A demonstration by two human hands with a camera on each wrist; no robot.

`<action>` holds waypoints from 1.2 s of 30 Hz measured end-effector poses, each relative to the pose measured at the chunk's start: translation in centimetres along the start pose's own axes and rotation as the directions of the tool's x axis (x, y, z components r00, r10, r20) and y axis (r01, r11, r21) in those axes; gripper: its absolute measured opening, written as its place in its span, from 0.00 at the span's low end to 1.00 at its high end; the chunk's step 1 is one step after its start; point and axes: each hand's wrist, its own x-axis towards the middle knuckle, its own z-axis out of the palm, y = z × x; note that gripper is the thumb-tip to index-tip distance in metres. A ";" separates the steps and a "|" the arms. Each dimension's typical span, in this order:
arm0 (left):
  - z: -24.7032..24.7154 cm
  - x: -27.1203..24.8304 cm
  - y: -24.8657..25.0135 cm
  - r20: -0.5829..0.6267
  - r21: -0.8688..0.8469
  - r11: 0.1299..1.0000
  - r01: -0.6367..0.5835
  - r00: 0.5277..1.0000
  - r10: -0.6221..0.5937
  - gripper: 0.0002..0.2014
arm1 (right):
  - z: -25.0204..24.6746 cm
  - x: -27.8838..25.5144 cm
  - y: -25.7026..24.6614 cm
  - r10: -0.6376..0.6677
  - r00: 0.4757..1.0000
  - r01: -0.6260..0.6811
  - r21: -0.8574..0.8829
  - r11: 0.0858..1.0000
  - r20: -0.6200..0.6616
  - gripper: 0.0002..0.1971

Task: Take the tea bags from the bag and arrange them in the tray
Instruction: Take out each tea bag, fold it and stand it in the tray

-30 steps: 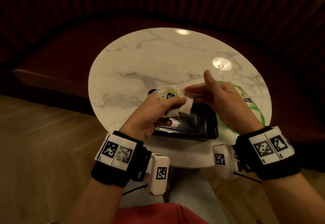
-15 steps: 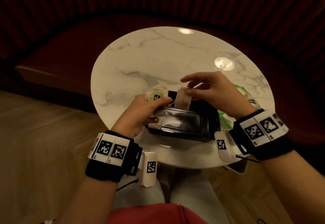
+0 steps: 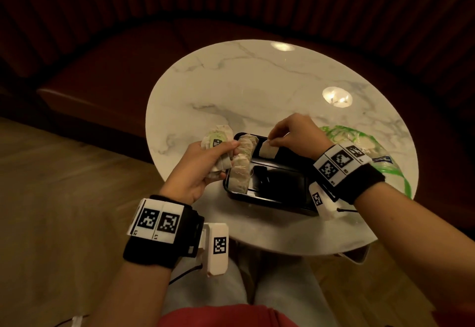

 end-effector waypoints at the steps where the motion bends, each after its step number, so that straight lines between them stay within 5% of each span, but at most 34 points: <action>1: -0.1 0.0 0.0 0.000 0.000 1.000 0.001 1.000 -0.001 0.02 | 0.2 0.4 0.1 0.017 1.000 -0.017 -0.016 1.000 -0.002 0.05; 12: -0.2 0.0 0.1 -0.001 -0.009 1.000 0.007 1.000 -0.007 0.03 | 2.1 2.8 0.5 0.094 0.995 -0.091 -0.094 0.991 0.030 0.02; 23: -0.3 0.0 0.3 -0.028 -0.012 1.000 -0.013 1.000 0.013 0.02 | 3.0 2.7 1.1 0.188 0.977 -0.198 -0.111 0.974 -0.100 0.16; 36: 0.7 -0.3 0.2 0.034 -0.087 0.996 -0.010 0.999 0.013 0.09 | -1.0 -1.0 -3.5 -0.024 0.995 0.040 0.161 0.986 -0.101 0.08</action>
